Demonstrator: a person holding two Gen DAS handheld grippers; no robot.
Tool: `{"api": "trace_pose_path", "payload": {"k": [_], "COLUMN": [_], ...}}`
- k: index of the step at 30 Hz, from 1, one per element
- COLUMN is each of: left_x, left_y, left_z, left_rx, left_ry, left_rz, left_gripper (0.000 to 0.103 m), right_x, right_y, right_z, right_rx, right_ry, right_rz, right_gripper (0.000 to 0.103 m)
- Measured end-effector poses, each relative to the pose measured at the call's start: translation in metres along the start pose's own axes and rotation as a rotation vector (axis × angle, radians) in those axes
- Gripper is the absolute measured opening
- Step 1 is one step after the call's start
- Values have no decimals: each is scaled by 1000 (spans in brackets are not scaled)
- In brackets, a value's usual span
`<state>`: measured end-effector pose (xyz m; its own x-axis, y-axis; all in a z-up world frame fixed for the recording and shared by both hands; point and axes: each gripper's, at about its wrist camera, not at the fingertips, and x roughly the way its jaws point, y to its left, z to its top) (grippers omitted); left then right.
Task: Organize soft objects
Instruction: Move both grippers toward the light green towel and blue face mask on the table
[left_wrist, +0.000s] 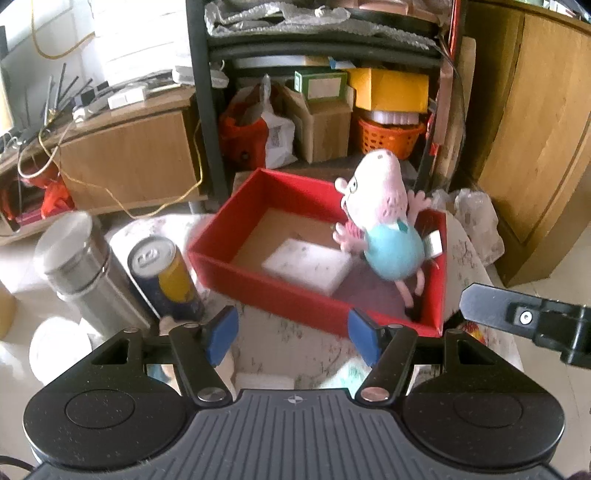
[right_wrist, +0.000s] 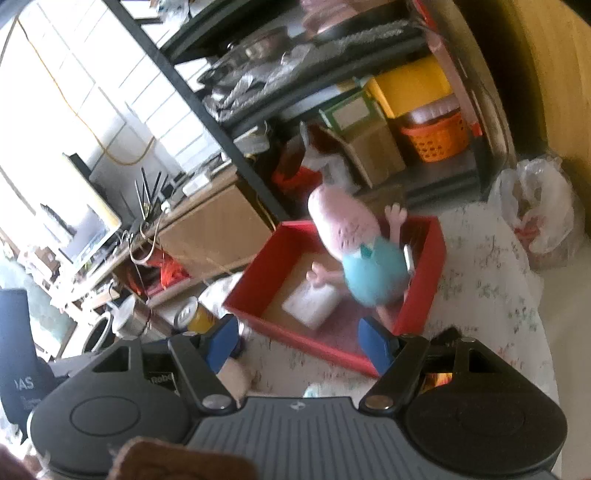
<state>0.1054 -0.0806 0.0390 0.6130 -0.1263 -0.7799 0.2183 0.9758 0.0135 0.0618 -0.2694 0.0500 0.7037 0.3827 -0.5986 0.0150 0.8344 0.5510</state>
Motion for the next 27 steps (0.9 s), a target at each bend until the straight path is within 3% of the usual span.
{"api": "trace_pose_path", "payload": {"k": [27], "left_x": [-17], "left_y": [-11], "left_z": [-43], "left_rx": [53], "left_ry": [41], "left_rz": [6], "left_gripper": [69], "right_x": [-15], "right_y": [0], "right_z": [-36], "right_rx": [8], "right_ry": [50], "right_rz": [9], "right_gripper": [45]}}
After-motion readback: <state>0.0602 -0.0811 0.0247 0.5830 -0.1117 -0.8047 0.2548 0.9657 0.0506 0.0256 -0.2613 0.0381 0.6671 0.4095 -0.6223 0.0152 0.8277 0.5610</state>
